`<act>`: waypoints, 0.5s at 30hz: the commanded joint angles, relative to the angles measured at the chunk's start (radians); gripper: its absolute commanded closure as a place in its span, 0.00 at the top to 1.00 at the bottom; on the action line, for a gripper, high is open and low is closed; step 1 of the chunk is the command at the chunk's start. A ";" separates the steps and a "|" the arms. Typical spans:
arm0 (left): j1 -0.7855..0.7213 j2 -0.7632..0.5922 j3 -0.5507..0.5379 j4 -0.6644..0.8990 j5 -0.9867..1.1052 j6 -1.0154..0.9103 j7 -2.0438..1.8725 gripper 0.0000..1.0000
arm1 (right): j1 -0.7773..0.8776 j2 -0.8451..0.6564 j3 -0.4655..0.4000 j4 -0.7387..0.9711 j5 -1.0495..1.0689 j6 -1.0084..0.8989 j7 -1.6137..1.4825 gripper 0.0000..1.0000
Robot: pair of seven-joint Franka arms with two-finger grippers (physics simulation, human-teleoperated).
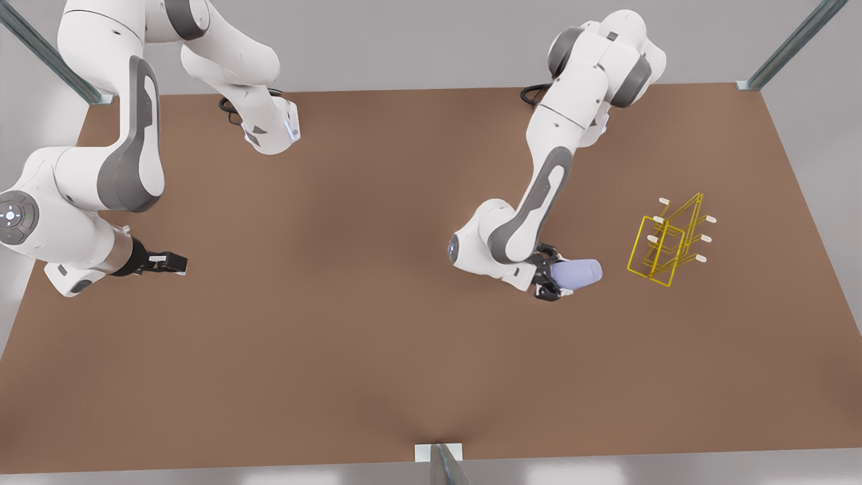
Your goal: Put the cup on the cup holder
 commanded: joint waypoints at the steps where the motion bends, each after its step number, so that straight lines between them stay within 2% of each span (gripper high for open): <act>1: 0.000 0.016 0.057 -0.008 0.165 -0.224 0.009 0.70 | 0.000 -0.001 0.000 0.000 0.001 0.000 -0.002 1.00; 5: 0.031 0.078 0.105 -0.012 0.309 -0.223 -0.002 0.70 | 0.001 -0.001 0.001 0.000 0.001 0.000 -0.002 1.00; 9: 0.083 0.084 0.106 -0.048 0.346 -0.212 -0.032 0.70 | 0.004 0.000 0.001 0.000 0.001 0.000 -0.002 1.00; 15: 0.091 0.052 0.106 -0.214 0.358 -0.213 -0.149 0.70 | 0.006 0.000 0.001 -0.001 0.001 0.000 -0.002 1.00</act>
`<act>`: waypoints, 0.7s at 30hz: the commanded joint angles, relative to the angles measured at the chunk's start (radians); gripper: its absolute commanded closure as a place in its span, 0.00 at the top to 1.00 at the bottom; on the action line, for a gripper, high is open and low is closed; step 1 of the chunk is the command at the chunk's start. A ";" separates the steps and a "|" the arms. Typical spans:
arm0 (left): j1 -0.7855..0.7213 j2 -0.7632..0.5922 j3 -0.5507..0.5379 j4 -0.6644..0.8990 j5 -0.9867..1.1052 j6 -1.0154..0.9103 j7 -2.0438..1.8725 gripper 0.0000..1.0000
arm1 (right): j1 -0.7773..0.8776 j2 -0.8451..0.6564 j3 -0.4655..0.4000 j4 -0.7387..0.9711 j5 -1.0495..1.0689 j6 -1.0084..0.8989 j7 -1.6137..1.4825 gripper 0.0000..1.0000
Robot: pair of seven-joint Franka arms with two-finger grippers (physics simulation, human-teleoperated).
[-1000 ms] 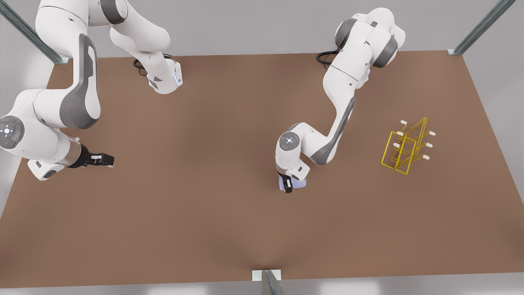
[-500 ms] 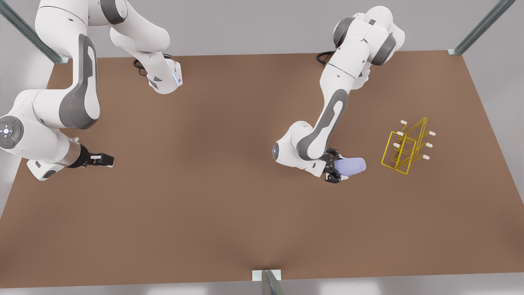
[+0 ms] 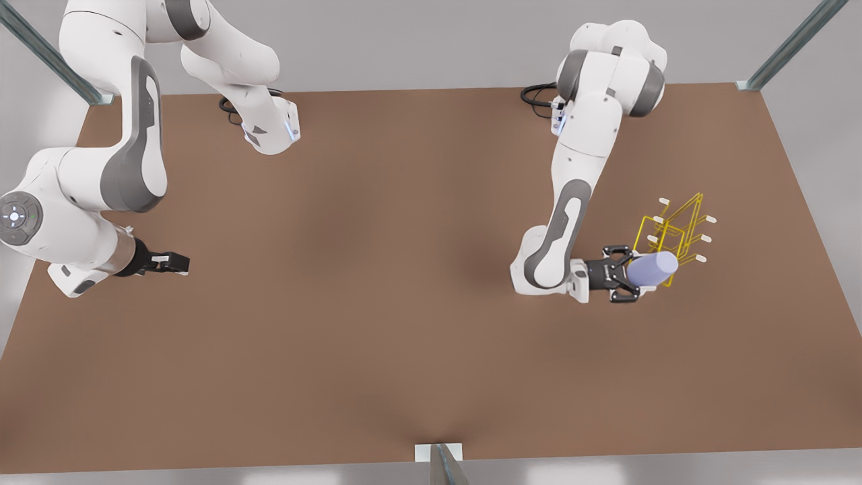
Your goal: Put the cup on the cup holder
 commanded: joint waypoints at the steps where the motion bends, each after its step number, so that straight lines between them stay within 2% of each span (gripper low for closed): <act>1: 0.004 -0.009 0.001 -0.033 0.016 -0.021 -0.112 0.70 | 0.000 -0.001 0.000 0.000 0.001 0.000 -0.001 1.00; 5: 0.012 -0.060 0.001 -0.128 0.019 -0.015 -0.141 0.70 | 0.000 -0.001 0.000 -0.001 0.001 -0.002 -0.001 1.00; 7: 0.010 -0.121 0.001 -0.232 0.020 0.006 -0.167 0.70 | 0.000 -0.001 0.000 -0.001 0.001 -0.002 -0.001 1.00; 12: 0.050 -0.132 0.001 -0.301 0.080 0.042 -0.216 0.70 | 0.003 0.001 0.000 0.000 0.001 0.003 -0.001 1.00; 14: 0.062 -0.172 0.001 -0.395 0.115 0.083 -0.286 0.70 | 0.003 0.005 0.000 0.005 -0.004 0.009 -0.003 1.00; 21: 0.045 -0.180 -0.007 -0.472 0.114 0.083 -0.354 0.70 | 0.008 -0.010 0.014 0.045 -0.010 0.052 -0.003 1.00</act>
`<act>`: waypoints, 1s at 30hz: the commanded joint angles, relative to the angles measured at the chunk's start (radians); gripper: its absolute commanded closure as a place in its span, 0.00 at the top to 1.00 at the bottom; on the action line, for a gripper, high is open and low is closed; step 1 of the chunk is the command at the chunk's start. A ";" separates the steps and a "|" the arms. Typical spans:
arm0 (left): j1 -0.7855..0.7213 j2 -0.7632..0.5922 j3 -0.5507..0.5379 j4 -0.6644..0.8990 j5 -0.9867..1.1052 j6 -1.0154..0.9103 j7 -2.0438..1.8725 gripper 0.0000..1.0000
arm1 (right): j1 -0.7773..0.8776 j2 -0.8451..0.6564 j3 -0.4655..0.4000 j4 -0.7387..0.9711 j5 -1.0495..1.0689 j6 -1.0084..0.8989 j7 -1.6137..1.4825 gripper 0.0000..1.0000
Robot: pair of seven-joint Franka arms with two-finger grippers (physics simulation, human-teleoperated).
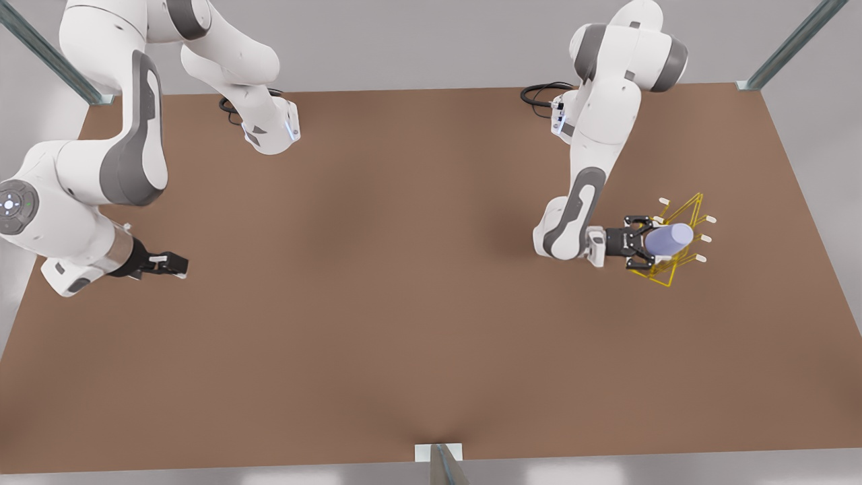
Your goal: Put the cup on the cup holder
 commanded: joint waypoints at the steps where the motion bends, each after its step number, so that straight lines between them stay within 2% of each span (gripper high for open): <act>1: -0.002 -0.004 -0.003 -0.013 0.008 0.011 -0.179 0.70 | 0.001 -0.014 0.001 0.001 -0.005 0.024 0.000 1.00; 9: -0.006 -0.001 -0.006 -0.070 0.008 0.011 -0.238 0.70 | 0.017 -0.003 0.026 -0.012 -0.005 -0.010 0.000 1.00; 25: -0.003 -0.004 -0.029 -0.061 0.006 0.004 -0.235 0.70 | 0.020 -0.011 0.034 -0.011 -0.005 0.002 0.000 1.00; 26: -0.003 -0.003 -0.027 -0.061 0.006 0.004 -0.235 0.79 | 0.021 -0.012 0.034 -0.006 -0.007 -0.001 0.000 1.00; 27: -0.006 -0.001 -0.029 -0.061 0.006 0.004 -0.234 1.00 | 0.021 -0.012 0.034 -0.005 -0.007 -0.001 -0.002 1.00; 30: -0.008 0.000 -0.027 -0.061 0.006 0.003 -0.232 1.00 | 0.021 -0.011 0.034 -0.003 -0.008 0.010 0.000 1.00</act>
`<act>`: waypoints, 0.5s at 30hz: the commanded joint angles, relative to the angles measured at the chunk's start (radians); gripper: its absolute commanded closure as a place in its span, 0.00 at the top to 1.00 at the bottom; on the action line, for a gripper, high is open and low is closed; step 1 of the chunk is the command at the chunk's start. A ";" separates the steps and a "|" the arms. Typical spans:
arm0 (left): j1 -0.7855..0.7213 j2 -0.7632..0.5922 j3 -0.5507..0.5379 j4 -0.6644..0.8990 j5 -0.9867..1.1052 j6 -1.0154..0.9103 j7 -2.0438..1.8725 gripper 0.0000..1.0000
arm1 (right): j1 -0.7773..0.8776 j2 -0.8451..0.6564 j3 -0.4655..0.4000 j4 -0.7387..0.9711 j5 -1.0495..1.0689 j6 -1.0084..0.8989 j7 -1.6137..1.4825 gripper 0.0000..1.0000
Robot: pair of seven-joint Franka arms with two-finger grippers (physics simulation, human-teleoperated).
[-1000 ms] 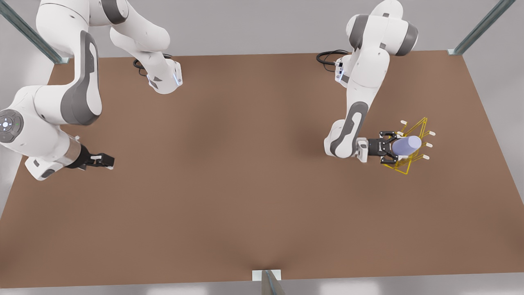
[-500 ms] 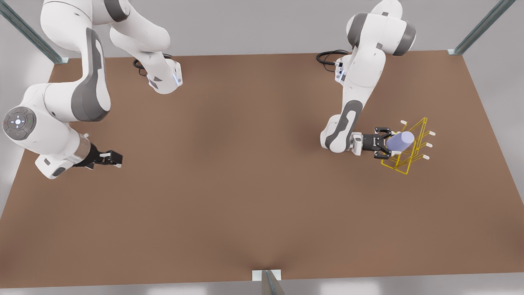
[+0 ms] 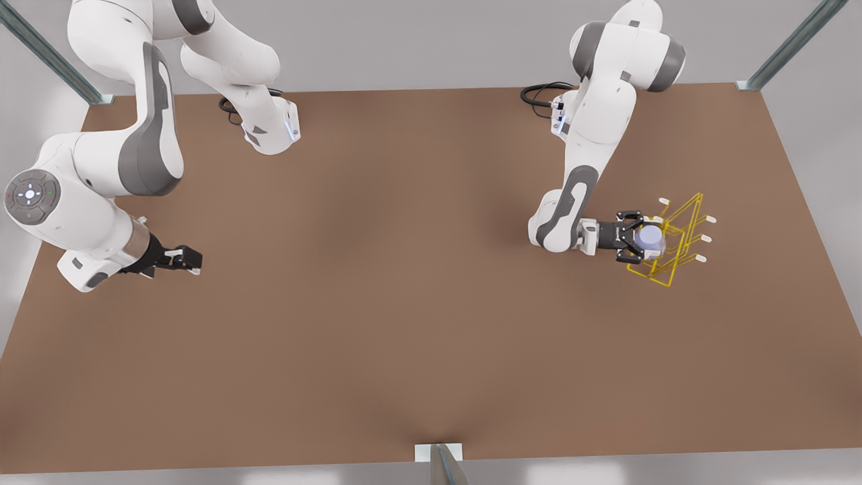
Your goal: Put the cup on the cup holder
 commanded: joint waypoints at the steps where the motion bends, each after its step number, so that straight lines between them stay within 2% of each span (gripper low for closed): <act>1: -0.001 0.000 0.000 0.001 0.002 -0.004 -0.042 1.00 | 0.001 -0.001 0.000 0.003 -0.001 0.007 -0.001 1.00; 6: -0.053 -0.014 -0.003 0.003 -0.018 -0.011 -0.042 1.00 | -0.012 -0.001 0.000 -0.009 -0.028 0.007 0.001 1.00; 13: -0.078 -0.085 -0.089 -0.005 -0.112 -0.042 -0.013 1.00 | -0.004 -0.027 0.000 0.001 -0.027 -0.005 -0.002 1.00; 15: -0.078 -0.129 -0.158 -0.003 -0.176 -0.065 0.021 1.00 | -0.001 -0.028 0.000 -0.002 -0.027 -0.005 -0.001 1.00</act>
